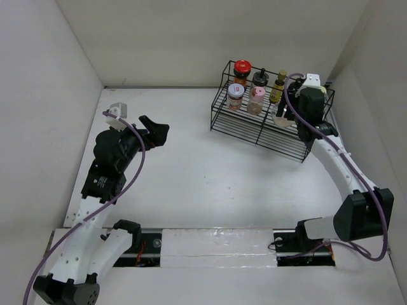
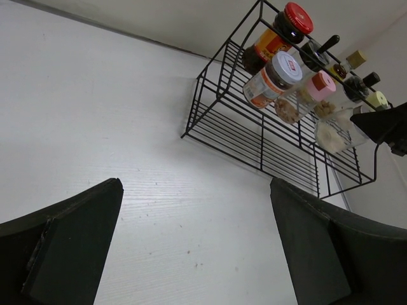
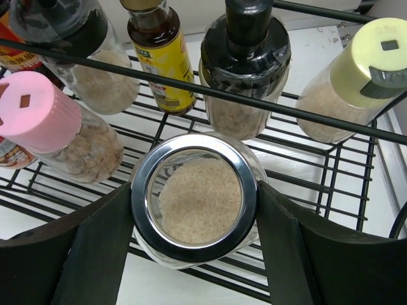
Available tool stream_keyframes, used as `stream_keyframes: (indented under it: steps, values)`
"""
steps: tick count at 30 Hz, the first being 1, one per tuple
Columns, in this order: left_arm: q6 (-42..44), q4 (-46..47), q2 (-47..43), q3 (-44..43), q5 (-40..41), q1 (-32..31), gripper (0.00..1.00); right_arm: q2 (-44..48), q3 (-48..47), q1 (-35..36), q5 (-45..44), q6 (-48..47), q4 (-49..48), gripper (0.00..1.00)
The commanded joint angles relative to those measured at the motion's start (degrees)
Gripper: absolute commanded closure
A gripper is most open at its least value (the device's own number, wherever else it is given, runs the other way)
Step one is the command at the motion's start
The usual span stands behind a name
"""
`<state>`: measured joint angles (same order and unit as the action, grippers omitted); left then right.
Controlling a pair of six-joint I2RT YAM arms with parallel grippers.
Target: Organize the condiment bottles
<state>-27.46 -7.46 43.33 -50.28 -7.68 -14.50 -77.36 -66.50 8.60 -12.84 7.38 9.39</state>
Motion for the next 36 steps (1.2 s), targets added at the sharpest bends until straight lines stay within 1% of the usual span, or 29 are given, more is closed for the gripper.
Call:
stream_keyframes:
  steps: [1,4,5,6,11,16,18,19,20,22,23,26,29,36]
  values:
    - [0.31,2.89,-0.26,-0.26,-0.49,0.26,0.01,0.37,-0.30,-0.25,0.80,0.89,-7.54,0.31]
    - [0.31,2.89,-0.26,-0.26,-0.49,0.26,0.01,0.37,0.23,-0.25,1.41,1.41,-7.54,0.16]
    - [0.31,2.89,-0.26,-0.26,-0.49,0.26,0.01,1.59,0.23,-0.25,1.42,1.41,-7.54,0.06]
    - [0.31,2.89,-0.26,-0.26,-0.49,0.26,0.01,2.21,0.23,-0.25,1.94,1.41,-7.54,0.01]
    - [-0.83,3.42,-0.26,-0.26,-0.49,0.26,0.01,7.39,0.23,-0.25,2.46,1.41,-7.02,0.01]
    - [-2.06,5.18,-0.88,0.80,-1.99,0.26,0.01,15.04,0.75,1.95,3.00,1.94,-5.79,0.01]
    - [-2.68,5.79,-1.40,1.32,-2.51,0.26,0.01,18.02,2.15,5.01,5.79,1.94,-5.78,0.01]
    - [-2.68,5.79,-1.41,1.85,-2.51,0.26,0.01,19.08,2.86,5.02,5.81,1.94,-5.78,0.01]
    - [-3.21,6.58,-2.02,1.85,-2.51,0.26,0.01,20.31,3.65,7.02,6.94,1.94,-5.78,0.01]
    - [-3.21,7.20,-2.72,2.99,-2.51,0.26,0.01,24.08,6.72,9.05,8.61,1.94,-5.78,0.01]
    - [-3.21,7.98,-3.77,3.00,-2.51,0.26,0.01,25.41,7.87,11.15,10.28,1.94,-5.78,0.01]
    - [-3.82,8.61,-4.75,4.22,-2.51,0.26,0.01,29.88,12.35,14.07,11.35,1.94,-5.78,0.01]
    - [-4.44,8.61,-5.45,4.23,-2.51,0.26,0.01,32.35,15.34,17.23,11.87,1.94,-4.20,0.01]
    - [-4.97,9.22,-6.59,4.75,-3.04,0.26,0.01,32.89,17.37,22.86,9.86,3.17,-2.97,0.01]
